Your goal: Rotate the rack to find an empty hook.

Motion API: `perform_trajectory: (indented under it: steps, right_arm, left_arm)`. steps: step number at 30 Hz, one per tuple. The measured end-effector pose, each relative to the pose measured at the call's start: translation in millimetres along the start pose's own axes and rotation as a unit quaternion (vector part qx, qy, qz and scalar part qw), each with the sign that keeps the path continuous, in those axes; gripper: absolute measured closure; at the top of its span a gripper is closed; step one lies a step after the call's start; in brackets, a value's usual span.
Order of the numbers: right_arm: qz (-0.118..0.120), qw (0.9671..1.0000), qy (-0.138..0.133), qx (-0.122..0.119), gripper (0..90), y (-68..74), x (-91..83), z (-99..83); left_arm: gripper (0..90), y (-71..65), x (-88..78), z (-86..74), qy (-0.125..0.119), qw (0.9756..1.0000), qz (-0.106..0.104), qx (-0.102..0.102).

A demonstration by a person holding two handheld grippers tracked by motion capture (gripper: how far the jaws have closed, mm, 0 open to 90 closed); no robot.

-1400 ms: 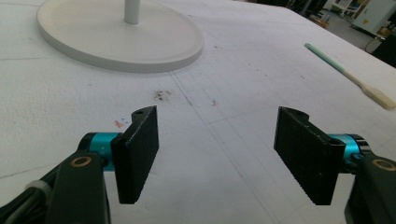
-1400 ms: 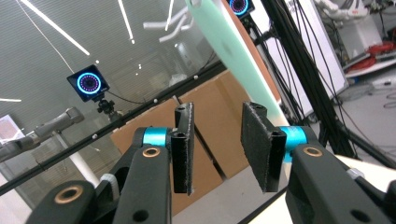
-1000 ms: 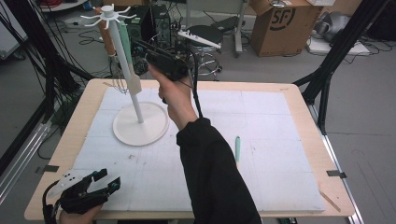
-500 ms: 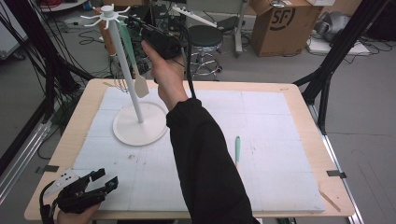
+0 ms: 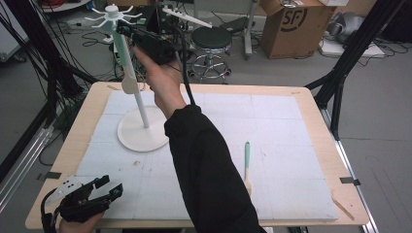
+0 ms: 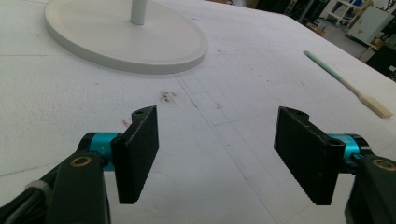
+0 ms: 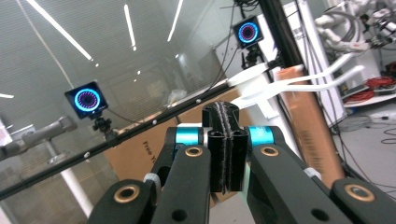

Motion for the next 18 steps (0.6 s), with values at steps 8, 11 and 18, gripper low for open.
perform_trajectory:
  steps: [8, 11, 18]
  right_arm:
    - [0.011, 0.9996, 0.021, -0.014, 90.0, 13.3, 10.9, -8.8]
    - [0.014, 0.9993, 0.030, -0.017, 90.0, 16.9, 10.9, -12.9]
    - [-0.003, 0.9990, 0.044, -0.009, 90.0, 5.3, 0.5, -25.8]
  left_arm:
    - [31.3, 0.8, -1.8, 0.7, -0.004, 1.0000, 0.000, -0.001]
    - [31.3, 0.9, -2.3, 0.5, -0.004, 1.0000, 0.000, -0.001]
    - [31.3, 0.1, -4.2, 0.4, -0.006, 1.0000, 0.002, -0.002]
Point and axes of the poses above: each handheld gripper's, and its own axes: x roughly forward along the jaws, z roughly out of its top, y roughly to its left, the point moved 4 cm from there along x, roughly forward along the jaws, and after that the axes turned 8 degrees about -x, right-handed, at the moved point
